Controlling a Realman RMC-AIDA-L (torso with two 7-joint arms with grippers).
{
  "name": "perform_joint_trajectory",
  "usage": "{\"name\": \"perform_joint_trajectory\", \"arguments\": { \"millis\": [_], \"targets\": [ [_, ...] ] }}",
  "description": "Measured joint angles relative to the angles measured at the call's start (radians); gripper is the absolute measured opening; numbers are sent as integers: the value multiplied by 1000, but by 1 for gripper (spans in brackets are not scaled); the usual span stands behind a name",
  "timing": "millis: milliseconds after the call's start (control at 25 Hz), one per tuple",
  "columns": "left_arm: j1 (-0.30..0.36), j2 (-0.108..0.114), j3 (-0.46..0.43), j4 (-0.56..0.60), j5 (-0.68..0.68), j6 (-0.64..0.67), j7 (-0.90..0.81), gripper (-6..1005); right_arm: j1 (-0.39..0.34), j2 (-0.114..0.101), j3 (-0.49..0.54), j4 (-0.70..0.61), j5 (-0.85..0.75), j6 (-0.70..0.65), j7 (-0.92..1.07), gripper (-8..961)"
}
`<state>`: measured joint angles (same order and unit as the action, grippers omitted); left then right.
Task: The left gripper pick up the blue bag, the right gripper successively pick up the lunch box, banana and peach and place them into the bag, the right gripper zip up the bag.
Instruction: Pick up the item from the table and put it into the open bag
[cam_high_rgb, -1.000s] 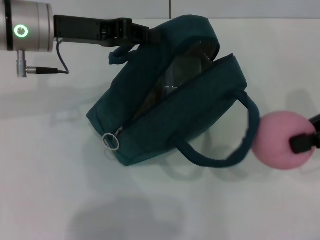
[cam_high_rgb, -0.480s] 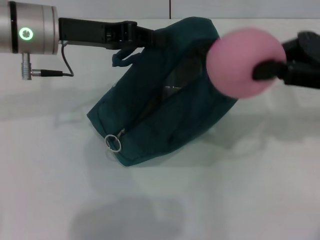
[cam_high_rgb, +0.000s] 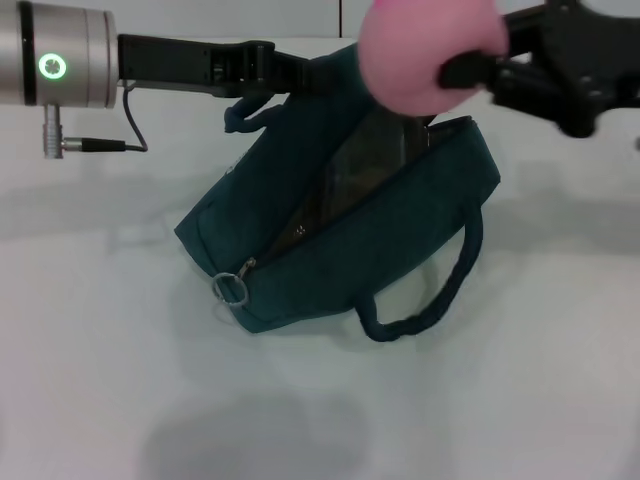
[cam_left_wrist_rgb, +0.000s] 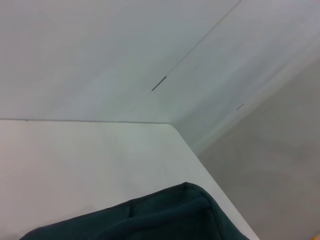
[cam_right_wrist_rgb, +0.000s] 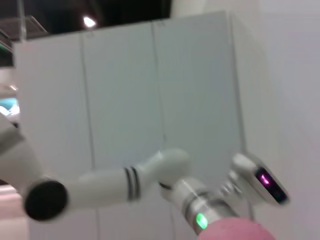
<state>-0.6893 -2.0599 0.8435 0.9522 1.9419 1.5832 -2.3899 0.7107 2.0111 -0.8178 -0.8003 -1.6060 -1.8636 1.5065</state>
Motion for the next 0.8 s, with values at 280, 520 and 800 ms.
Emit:
{"name": "perform_joint_trajectory", "arguments": {
  "millis": [280,520,800],
  "targets": [
    [-5,2,-1,0,0,0,0,96,-4,0,-243,15,-26,262,-67,91],
    [-6,2,-1,-2,0,-1,0,96,12,2,-490,31,-26,409,-73,89],
    [-6,0,-1,-4,0,-3,0,97,35,4,-537,73,-96,439,-13,88]
  ]
}}
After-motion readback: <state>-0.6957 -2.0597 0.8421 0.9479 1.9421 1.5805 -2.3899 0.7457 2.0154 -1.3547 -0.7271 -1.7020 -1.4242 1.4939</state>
